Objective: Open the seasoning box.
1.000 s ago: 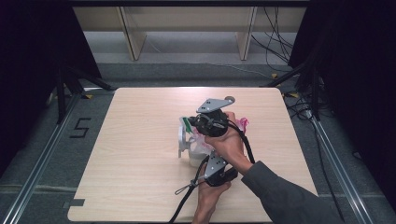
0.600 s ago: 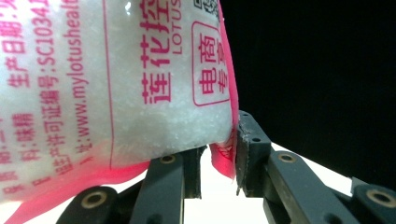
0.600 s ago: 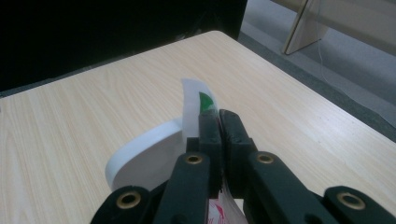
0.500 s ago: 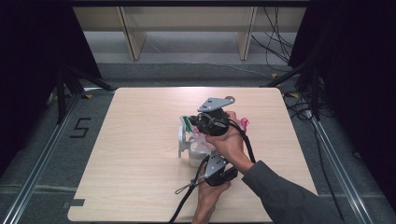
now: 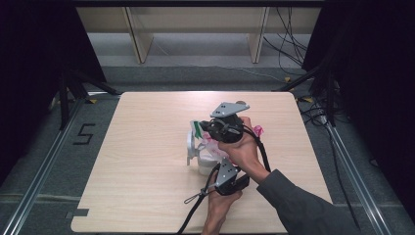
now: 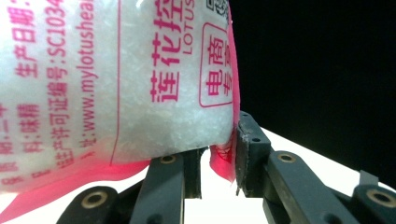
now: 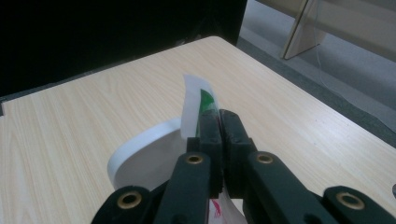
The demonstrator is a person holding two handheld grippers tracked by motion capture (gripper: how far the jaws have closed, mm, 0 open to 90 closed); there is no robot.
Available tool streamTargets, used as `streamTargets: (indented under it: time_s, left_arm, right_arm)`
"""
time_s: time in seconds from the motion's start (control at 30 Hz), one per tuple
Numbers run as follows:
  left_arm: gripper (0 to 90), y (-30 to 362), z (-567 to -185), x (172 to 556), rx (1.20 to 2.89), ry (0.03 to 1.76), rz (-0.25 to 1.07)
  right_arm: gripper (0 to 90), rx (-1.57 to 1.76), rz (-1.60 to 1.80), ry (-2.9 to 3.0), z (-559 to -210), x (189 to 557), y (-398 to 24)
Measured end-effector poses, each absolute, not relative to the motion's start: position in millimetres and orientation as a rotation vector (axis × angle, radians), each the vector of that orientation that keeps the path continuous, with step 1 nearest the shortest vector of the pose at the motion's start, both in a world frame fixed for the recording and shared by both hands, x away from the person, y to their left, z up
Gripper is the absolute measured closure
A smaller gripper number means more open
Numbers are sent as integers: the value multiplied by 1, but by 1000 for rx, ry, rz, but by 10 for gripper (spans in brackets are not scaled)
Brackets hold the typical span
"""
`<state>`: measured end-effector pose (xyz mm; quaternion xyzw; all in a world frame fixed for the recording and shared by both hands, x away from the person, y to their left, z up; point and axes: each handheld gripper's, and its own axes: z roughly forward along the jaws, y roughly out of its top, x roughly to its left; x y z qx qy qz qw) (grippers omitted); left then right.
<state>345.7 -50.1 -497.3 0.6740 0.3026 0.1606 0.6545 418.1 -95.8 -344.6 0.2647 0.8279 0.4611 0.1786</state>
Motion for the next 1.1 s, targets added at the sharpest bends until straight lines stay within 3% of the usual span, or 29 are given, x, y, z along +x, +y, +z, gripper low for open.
streamTargets:
  time_s: [0.8,1.1]
  left_arm:
    - [739,-55,-504,348,1617,701,403]
    - [697,-58,-508,350,1675,690,373]
  right_arm:
    - [900,728,1332,2330,-335,406,-118]
    - [900,749,1368,2298,-333,401,-137]
